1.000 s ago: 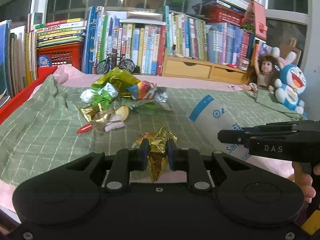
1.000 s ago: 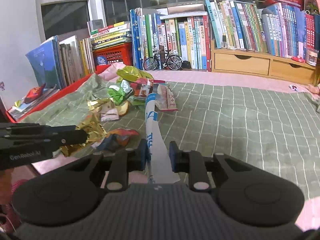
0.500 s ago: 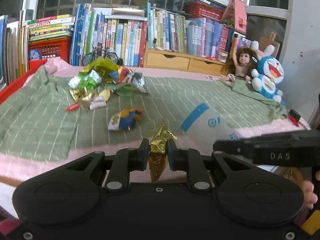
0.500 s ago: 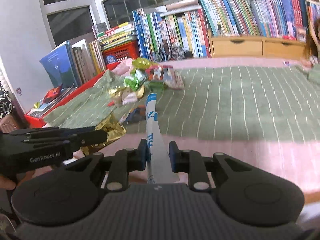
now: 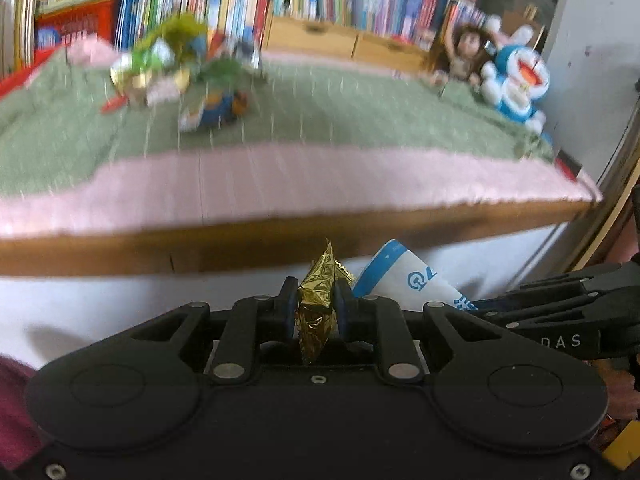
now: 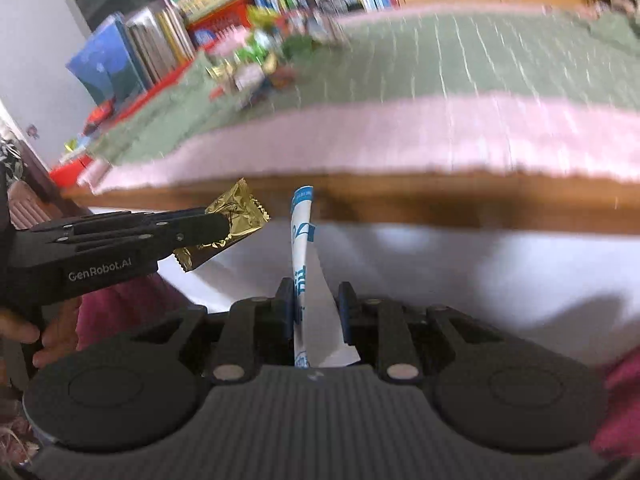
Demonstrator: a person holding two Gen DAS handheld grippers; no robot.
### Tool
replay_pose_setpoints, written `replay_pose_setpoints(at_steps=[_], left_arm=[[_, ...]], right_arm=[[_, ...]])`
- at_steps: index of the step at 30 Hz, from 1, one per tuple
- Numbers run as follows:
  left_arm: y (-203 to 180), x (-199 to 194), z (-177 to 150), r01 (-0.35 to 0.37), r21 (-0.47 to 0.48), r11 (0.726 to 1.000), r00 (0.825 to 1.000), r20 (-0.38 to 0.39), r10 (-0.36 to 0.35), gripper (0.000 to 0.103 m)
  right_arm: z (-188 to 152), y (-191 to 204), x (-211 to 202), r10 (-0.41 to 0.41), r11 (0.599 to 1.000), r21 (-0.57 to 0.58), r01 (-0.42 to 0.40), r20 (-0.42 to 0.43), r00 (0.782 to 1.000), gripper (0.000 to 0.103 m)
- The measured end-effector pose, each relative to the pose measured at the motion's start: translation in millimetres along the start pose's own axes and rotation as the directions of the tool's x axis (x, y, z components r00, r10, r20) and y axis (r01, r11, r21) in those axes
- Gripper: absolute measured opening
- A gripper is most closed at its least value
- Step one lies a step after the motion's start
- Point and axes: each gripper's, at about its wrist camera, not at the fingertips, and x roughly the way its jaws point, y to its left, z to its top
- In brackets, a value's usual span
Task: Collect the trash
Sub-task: 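Carry both held wrappers over the bed edge down into the black bin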
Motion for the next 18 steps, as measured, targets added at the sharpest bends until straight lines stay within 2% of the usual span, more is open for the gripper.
replay_pose_setpoints(at_steps=[4,8,13,18], left_arm=[[6,28,-11,-0.013,-0.021,1.000,0.996,-0.086,0.011,0.018],[13,55,-20,-0.028,-0.031,0.999,0.987,-0.161,0.023,0.018],[19,90,-34,-0.059,-0.038,0.998,0.966,-0.254,0.047,0.018],[24,123,-49,-0.080,-0.060,0.995,0.939,-0.338,0.055,0.019]], right_arm=[[-4,-13,28,-0.056,0.995,0.074,0.065,-0.116,0.992,0.026],[-9,-26,51,-0.070,0.988,0.125,0.096,-0.195,0.978,0.026],[-17,-36,76,-0.066,0.980,0.163,0.113,-0.267,0.961,0.028],[-20,-41,109,-0.060,0.971,0.198,0.136,-0.349,0.935,0.029]])
